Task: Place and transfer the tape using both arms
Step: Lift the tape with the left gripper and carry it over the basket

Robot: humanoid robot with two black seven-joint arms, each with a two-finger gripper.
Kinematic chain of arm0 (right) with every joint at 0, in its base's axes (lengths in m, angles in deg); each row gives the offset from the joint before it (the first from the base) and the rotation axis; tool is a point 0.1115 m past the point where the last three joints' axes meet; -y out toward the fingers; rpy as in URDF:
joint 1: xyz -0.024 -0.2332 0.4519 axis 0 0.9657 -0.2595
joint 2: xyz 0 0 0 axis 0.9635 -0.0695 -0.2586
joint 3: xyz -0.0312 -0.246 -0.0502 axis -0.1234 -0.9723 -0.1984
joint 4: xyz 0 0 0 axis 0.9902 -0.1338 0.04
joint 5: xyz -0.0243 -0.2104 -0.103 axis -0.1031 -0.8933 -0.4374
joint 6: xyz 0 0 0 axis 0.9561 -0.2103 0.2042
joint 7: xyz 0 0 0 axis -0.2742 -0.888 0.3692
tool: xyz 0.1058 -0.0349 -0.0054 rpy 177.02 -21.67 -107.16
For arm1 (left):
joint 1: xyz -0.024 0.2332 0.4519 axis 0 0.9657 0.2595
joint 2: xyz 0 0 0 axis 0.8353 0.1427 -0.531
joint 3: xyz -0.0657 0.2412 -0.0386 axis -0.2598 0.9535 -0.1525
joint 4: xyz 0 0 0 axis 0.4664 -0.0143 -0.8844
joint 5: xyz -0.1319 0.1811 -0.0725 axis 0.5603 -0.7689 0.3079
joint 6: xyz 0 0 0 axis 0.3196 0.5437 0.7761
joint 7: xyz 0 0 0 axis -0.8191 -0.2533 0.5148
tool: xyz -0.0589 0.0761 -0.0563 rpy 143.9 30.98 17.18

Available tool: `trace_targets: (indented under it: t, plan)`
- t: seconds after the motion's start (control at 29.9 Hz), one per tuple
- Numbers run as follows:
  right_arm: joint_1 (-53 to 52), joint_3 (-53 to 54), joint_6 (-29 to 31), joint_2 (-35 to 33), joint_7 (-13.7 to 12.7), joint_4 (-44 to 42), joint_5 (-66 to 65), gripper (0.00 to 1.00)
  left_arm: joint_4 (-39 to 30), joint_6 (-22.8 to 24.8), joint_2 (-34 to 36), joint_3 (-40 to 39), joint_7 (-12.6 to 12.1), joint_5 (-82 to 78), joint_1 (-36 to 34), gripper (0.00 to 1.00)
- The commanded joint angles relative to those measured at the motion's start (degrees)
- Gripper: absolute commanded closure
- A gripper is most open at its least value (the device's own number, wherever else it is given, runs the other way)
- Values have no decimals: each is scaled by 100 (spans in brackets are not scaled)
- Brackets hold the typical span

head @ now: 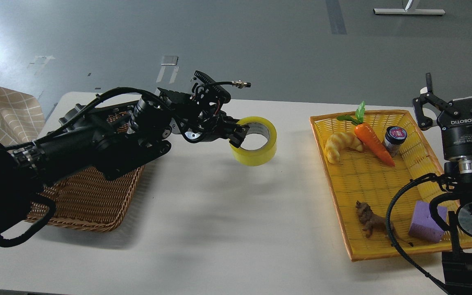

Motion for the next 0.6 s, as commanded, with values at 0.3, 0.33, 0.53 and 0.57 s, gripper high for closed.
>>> trace_targets:
  t: [0.3,0.33,0.53,0.57]
  plan:
    - [1,0,9,0,1,-15,0,0,-93,0,1667,-14,235,482,-156,100]
    - [9,0,9,0,1,-15,0,0,-110,0,1747,3,235,482,-138,100]
    - [9,0,9,0,1,-15,0,0,-260,0,2415,39,349,491,-41,100]
    - [1,0,9,0,1,-15,9,0,-260,0,2459,47,358,491,-24,100]
